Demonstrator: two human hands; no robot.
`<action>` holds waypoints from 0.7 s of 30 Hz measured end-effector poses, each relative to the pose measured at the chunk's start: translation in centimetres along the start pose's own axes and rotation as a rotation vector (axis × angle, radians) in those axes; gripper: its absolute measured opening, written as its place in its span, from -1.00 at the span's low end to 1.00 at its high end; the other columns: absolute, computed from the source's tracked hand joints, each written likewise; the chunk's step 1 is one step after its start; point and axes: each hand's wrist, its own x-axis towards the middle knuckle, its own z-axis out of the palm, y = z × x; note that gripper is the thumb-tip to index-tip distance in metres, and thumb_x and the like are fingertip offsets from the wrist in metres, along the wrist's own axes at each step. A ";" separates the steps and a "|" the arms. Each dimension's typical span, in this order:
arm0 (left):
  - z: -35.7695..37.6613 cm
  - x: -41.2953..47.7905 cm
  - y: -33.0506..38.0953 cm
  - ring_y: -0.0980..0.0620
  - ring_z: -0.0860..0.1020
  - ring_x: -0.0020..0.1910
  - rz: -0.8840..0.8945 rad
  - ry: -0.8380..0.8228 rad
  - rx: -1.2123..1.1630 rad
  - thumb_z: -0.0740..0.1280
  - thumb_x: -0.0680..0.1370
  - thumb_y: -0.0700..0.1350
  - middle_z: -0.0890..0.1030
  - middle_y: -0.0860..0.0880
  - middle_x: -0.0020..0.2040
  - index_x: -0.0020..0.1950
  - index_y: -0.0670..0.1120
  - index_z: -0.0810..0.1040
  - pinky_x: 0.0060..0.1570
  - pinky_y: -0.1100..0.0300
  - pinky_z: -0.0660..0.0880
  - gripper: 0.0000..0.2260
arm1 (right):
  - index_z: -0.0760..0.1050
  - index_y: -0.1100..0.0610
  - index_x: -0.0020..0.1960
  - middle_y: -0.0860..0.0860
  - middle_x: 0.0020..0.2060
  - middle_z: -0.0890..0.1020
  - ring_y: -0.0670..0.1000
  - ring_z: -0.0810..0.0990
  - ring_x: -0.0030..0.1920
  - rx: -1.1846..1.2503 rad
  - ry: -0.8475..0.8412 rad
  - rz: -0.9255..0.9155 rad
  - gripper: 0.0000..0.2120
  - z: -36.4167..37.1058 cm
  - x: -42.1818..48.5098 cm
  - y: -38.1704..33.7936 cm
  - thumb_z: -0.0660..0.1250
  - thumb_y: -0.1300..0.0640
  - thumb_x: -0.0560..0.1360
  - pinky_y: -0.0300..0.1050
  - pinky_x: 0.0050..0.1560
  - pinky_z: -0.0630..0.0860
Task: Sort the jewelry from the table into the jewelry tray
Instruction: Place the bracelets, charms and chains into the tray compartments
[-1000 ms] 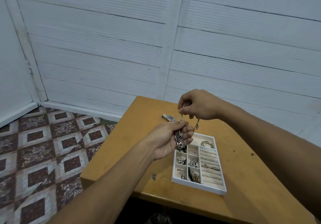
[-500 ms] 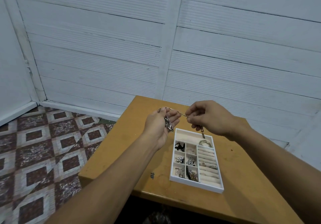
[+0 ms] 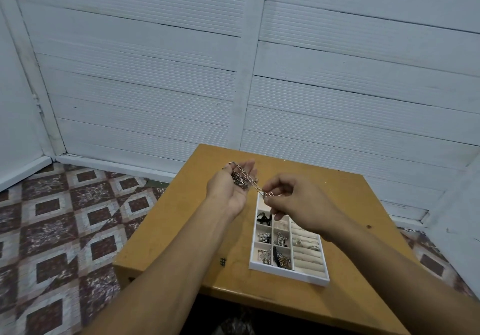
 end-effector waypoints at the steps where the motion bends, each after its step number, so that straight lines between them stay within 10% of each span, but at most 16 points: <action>1: 0.1 -0.1 0.1 -0.01 0.65 -0.42 -0.009 -0.007 -0.008 0.01 0.69 -0.16 0.64 -0.18 -0.37 -0.11 -0.25 0.42 -0.15 0.08 0.60 -0.70 | 0.57 0.21 -0.04 0.11 -0.24 0.61 0.19 0.66 -0.29 0.012 0.011 0.007 -0.91 0.0 -0.2 0.3 0.39 0.33 0.47 0.07 -0.16 0.61; 10: 0.4 -0.3 0.2 -0.03 0.59 -0.25 -0.008 -0.028 -0.054 0.09 0.66 -0.17 0.59 -0.18 -0.24 -0.03 -0.28 0.45 -0.29 0.11 0.63 -0.77 | 0.64 0.05 -0.03 0.00 -0.19 0.71 -0.09 0.68 -0.18 -0.014 0.058 0.012 -0.83 -0.8 -1.4 0.8 0.45 0.26 0.43 -0.41 -0.20 0.51; 21: 1.3 -1.2 -0.7 0.05 0.56 -0.38 0.036 -0.147 0.479 0.12 0.66 -0.13 0.55 -0.08 -0.25 -0.09 -0.17 0.46 -0.34 0.17 0.59 -0.78 | 0.52 0.01 -0.02 -0.12 -0.20 0.65 -0.21 0.63 -0.26 -0.408 -0.010 -0.203 -0.90 -2.3 -1.1 -0.4 0.38 0.17 0.51 -0.38 -0.23 0.50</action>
